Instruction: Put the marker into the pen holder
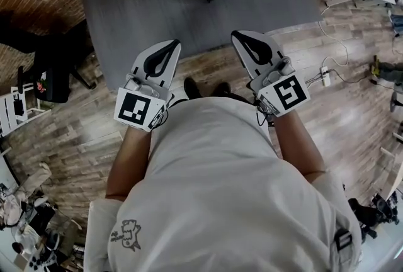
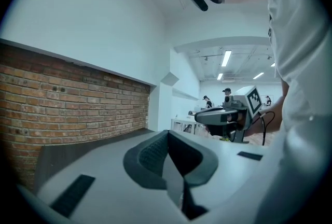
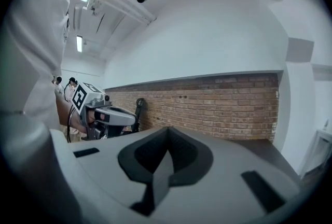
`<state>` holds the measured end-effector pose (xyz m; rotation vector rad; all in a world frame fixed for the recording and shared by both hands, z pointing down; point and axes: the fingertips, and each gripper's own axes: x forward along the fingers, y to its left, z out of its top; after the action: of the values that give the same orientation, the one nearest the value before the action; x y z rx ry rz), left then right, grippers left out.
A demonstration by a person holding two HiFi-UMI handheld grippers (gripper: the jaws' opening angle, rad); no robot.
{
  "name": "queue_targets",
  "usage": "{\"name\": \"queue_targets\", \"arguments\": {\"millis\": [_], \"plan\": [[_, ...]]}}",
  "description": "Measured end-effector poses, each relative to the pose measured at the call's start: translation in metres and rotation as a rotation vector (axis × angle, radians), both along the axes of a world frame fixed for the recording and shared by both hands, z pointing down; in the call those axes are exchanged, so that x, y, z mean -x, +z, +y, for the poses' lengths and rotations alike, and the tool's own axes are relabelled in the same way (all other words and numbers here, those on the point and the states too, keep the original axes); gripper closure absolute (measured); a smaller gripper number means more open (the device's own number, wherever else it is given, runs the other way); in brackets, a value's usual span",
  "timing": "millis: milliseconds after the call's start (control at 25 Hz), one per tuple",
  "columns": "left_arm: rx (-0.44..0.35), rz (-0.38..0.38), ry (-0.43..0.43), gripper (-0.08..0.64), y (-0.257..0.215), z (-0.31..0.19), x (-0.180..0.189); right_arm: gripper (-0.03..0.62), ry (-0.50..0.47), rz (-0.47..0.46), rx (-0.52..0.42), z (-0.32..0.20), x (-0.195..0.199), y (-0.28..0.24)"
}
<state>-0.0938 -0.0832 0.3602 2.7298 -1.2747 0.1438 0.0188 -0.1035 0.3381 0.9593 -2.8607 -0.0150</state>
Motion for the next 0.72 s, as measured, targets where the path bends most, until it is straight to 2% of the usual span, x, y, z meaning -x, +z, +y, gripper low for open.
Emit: {"name": "queue_targets", "arguments": {"millis": [200,720], "plan": [[0.020,-0.005,-0.040,0.549,0.001,0.006,-0.029,0.588,-0.048,-0.022,0.031,0.005,-0.022,-0.001],[0.023,-0.020,-0.106,0.549,-0.002,0.041,-0.113,0.588,-0.112,-0.036,0.038,0.041,-0.104,0.005]]}}
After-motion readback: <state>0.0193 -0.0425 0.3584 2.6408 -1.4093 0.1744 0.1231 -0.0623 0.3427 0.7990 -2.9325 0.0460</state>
